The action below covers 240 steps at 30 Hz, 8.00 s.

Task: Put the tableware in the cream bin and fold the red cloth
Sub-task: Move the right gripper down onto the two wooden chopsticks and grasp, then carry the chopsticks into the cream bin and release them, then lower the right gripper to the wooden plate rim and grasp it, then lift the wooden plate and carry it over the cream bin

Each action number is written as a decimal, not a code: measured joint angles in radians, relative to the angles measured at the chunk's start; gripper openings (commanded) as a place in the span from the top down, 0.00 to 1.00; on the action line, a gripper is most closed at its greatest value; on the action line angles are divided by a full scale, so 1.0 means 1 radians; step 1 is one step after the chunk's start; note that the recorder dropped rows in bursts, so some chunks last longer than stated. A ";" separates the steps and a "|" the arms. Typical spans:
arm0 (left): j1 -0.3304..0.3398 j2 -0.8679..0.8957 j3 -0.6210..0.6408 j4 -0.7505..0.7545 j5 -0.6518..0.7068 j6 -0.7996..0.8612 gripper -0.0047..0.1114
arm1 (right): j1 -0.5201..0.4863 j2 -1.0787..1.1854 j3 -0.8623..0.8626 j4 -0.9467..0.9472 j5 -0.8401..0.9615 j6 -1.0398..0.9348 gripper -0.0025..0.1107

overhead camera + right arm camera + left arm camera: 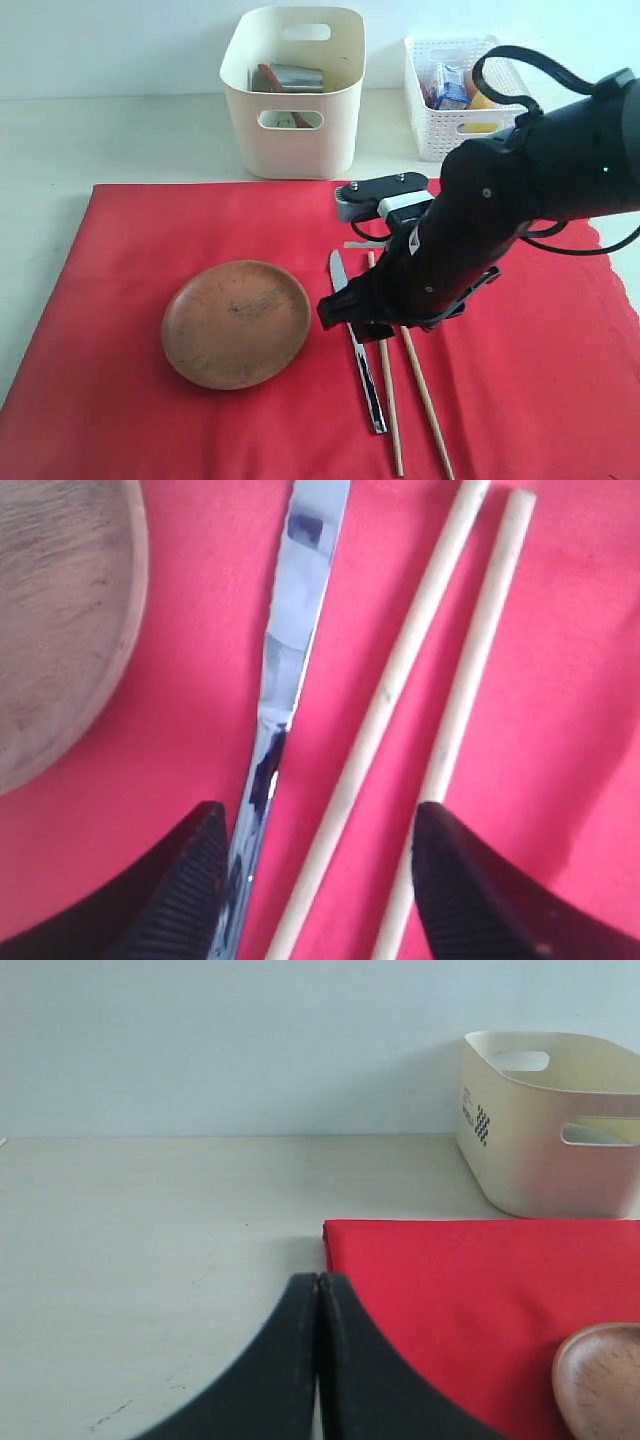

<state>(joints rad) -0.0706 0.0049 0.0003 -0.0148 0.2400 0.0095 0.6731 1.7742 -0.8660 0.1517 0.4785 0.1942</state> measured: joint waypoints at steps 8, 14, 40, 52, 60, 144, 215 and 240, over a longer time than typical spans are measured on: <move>0.000 0.000 0.000 0.000 0.000 0.000 0.95 | 0.000 0.042 0.000 -0.214 -0.034 0.187 0.46; 0.000 0.000 0.000 0.000 0.000 0.000 0.95 | 0.000 0.042 0.000 -0.279 -0.045 0.248 0.46; 0.000 0.000 0.000 0.000 0.000 0.000 0.95 | 0.000 0.079 0.000 -0.283 -0.061 0.250 0.98; 0.000 0.000 0.000 0.000 0.000 0.000 0.95 | 0.000 -0.014 -0.031 -0.283 -0.059 0.251 0.98; 0.000 0.000 0.000 0.000 0.000 0.000 0.95 | 0.000 -0.092 -0.217 -0.363 -0.057 0.251 0.98; 0.000 0.000 0.000 0.000 0.000 0.000 0.95 | -0.195 0.236 -0.763 -0.417 -0.463 -0.008 0.60; 0.000 0.000 0.000 0.000 0.000 0.000 0.95 | -0.012 0.268 -0.305 0.489 0.043 -0.421 0.69; 0.000 0.000 0.000 0.000 0.000 0.000 0.95 | -0.012 0.215 -0.313 0.526 0.047 -0.425 0.98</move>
<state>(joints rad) -0.0706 0.0049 0.0003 -0.0148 0.2400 0.0095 0.6615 1.9894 -1.1794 0.6778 0.5256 -0.2307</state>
